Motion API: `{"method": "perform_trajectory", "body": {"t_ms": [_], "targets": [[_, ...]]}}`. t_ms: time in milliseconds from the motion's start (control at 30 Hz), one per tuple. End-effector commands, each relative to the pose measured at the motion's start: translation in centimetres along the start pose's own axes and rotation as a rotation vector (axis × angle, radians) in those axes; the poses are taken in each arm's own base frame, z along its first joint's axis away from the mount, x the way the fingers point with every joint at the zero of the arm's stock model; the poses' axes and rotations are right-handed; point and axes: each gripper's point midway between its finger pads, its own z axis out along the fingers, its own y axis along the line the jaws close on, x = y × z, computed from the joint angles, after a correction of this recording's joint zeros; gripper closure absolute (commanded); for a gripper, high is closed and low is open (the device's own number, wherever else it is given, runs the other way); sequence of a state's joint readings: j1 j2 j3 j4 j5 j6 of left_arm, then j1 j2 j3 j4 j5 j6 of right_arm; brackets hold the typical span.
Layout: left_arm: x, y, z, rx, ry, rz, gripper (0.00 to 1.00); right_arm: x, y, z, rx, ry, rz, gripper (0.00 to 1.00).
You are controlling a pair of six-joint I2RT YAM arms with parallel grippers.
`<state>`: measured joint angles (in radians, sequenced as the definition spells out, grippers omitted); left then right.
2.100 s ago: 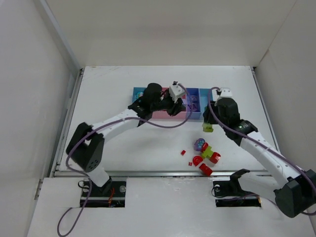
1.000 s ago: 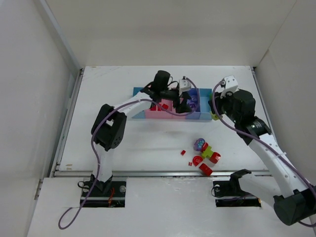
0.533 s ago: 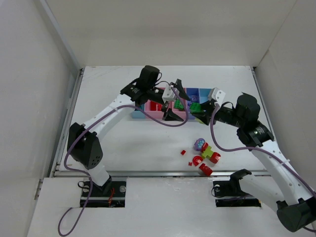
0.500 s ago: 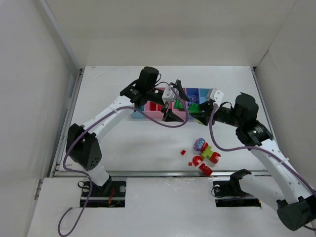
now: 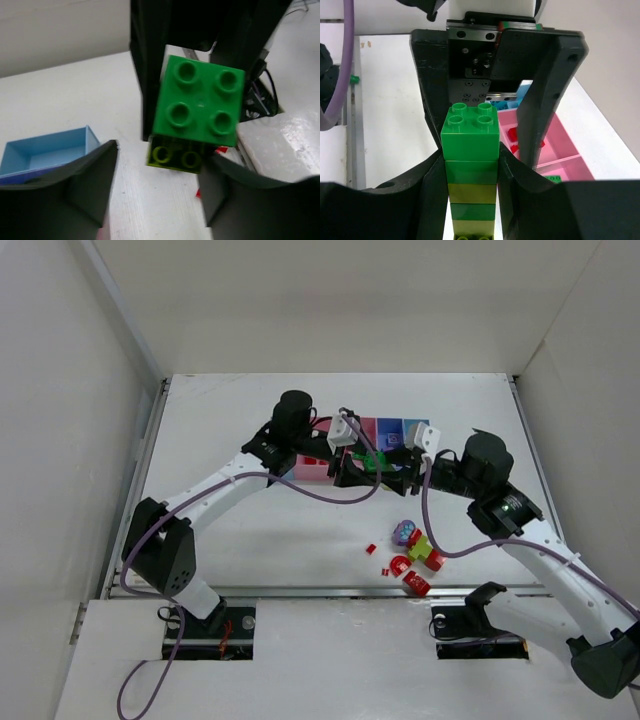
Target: Sort the legos into containers by color
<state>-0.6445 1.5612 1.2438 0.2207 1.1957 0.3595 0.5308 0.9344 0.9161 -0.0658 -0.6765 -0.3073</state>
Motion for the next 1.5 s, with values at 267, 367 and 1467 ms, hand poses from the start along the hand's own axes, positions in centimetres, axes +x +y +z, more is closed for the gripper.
{"method": "perform_trajectory", "body": {"t_ms": [267,367,1467], "targets": [[-3.9,-1.3,-0.2,0.032,-0.093,0.032,1.00,-3.3,0.3,0.6,-0.003,-0.092,-0.034,0.95],[-3.9,-1.8,-0.2,0.054,-0.095,0.019,1.00,-2.9,-0.2,0.8,0.021,-0.079,-0.018,0.74],[3.7,-1.6,-1.5,-0.055,0.116,-0.049,1.00,-4.6,-3.5,0.3,0.153,-0.084,0.029,1.00]]}}
